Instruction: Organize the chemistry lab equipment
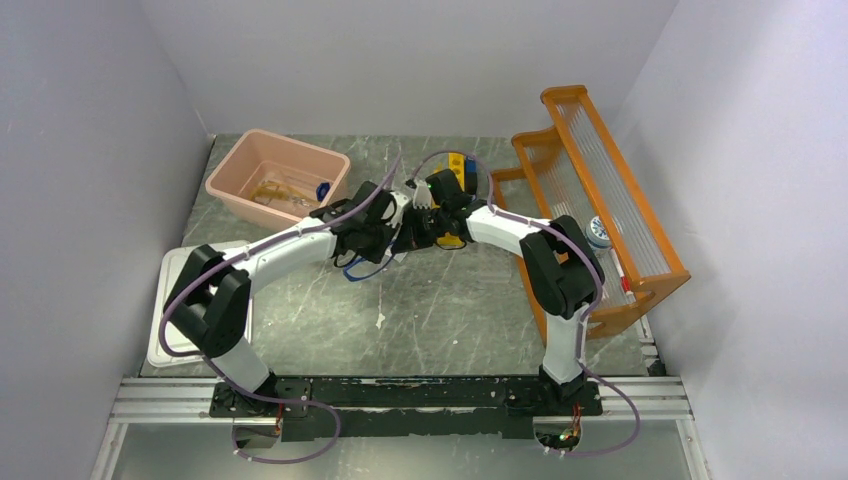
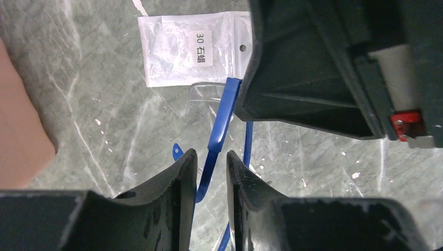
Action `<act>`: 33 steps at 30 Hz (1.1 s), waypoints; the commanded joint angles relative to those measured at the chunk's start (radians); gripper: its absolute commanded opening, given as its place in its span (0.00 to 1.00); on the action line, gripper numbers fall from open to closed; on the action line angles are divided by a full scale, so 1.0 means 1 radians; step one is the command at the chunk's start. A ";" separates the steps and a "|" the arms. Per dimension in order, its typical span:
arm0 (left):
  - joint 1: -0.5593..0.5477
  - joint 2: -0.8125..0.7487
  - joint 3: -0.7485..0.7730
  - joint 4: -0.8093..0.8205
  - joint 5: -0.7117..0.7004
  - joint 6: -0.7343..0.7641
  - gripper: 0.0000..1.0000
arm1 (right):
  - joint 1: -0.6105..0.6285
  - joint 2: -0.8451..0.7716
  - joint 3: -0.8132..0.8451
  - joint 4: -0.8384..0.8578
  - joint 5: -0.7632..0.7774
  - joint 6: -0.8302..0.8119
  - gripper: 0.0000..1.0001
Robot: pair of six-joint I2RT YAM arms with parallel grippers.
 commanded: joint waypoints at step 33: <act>-0.065 -0.003 -0.035 -0.025 -0.174 0.120 0.28 | -0.025 0.016 0.055 -0.076 0.016 0.090 0.00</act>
